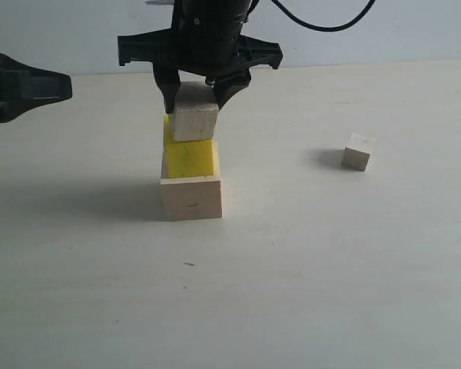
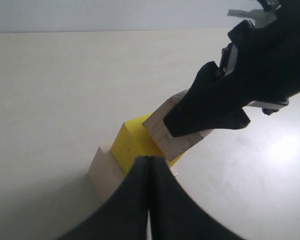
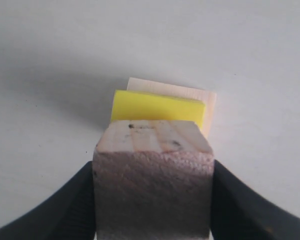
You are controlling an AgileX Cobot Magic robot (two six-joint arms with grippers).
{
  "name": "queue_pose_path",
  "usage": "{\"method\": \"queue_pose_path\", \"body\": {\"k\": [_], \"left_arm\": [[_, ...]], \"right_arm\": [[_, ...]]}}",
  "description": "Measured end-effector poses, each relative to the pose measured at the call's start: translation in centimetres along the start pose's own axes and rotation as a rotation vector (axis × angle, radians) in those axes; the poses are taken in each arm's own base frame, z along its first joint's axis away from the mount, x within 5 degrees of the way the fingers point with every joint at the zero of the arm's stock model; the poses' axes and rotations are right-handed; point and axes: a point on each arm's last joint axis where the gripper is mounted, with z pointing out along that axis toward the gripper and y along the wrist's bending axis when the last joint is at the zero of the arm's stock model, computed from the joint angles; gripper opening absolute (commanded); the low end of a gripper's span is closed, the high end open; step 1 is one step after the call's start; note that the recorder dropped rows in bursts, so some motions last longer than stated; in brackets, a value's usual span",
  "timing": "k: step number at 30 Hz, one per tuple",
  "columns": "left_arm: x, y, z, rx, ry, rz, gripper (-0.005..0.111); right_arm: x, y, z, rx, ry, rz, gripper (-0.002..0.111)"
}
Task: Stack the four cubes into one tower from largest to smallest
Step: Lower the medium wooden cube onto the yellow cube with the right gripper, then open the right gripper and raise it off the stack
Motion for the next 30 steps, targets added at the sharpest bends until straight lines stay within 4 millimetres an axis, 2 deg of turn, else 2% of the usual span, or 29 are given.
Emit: {"method": "queue_pose_path", "body": {"k": [6, 19, 22, 30], "left_arm": [[0.00, 0.00, 0.00, 0.000, 0.000, 0.000, 0.000], [0.00, 0.00, 0.00, 0.000, 0.000, 0.000, 0.000], [0.00, 0.00, 0.00, 0.000, 0.000, 0.000, 0.000], [0.00, 0.00, 0.00, 0.000, 0.000, 0.000, 0.000]], "right_arm": [[-0.01, -0.01, 0.00, 0.001, -0.001, -0.001, 0.016], [0.00, 0.00, 0.00, 0.000, 0.000, 0.000, 0.028], [0.00, 0.00, 0.00, 0.000, 0.000, 0.000, 0.035], [0.00, 0.00, 0.00, 0.000, 0.000, -0.006, 0.066]]}}
